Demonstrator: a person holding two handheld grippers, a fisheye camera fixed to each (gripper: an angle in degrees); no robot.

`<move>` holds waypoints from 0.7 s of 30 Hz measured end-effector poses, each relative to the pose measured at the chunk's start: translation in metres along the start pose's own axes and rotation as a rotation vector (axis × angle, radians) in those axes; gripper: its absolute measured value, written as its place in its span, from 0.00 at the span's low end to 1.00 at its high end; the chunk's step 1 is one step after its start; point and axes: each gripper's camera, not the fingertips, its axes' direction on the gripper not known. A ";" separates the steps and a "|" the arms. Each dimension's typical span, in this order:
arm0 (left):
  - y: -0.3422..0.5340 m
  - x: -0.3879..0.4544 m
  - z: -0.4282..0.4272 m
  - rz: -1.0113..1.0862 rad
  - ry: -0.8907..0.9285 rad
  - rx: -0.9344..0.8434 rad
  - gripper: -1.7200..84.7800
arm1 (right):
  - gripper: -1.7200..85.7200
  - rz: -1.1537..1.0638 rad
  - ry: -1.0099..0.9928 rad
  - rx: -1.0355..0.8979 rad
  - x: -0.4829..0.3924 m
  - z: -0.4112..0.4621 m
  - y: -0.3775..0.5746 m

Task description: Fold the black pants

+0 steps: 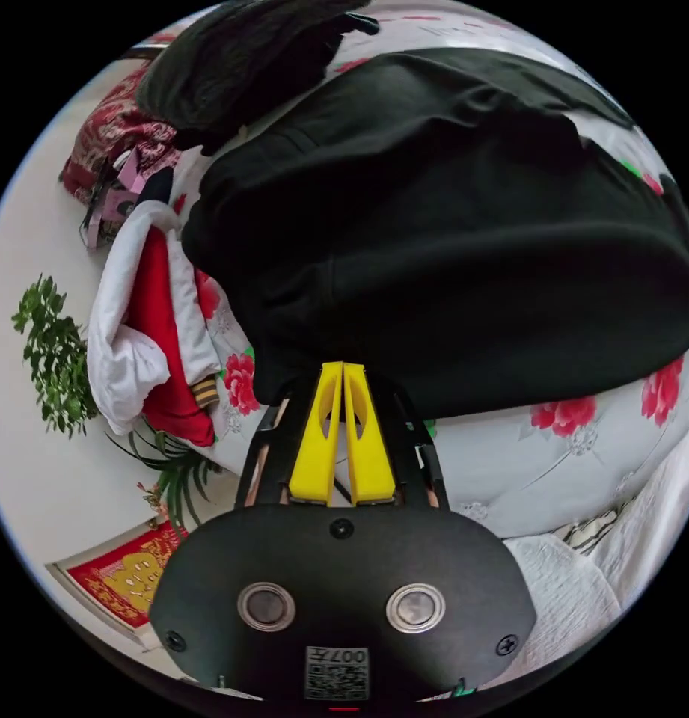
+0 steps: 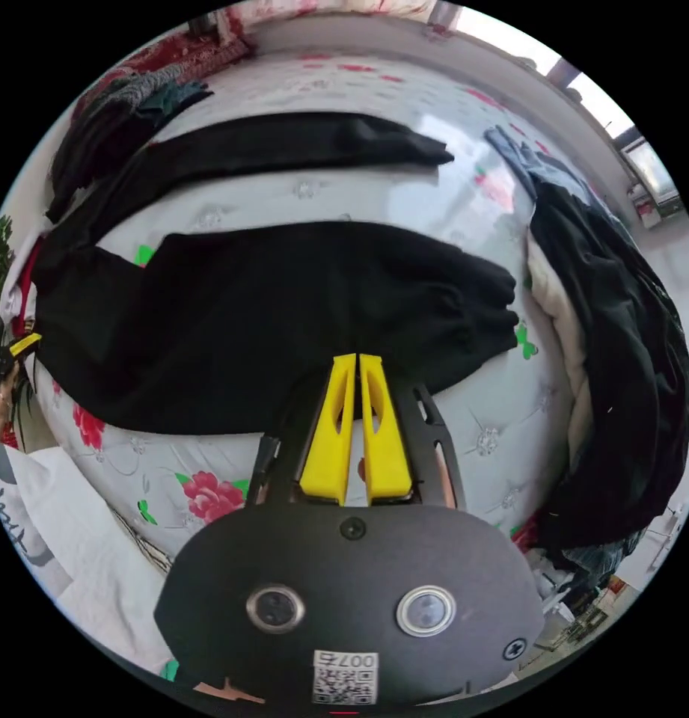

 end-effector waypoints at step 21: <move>0.060 -0.170 -0.040 -0.264 0.352 0.290 0.02 | 0.06 0.200 -0.159 0.258 0.059 -0.083 0.032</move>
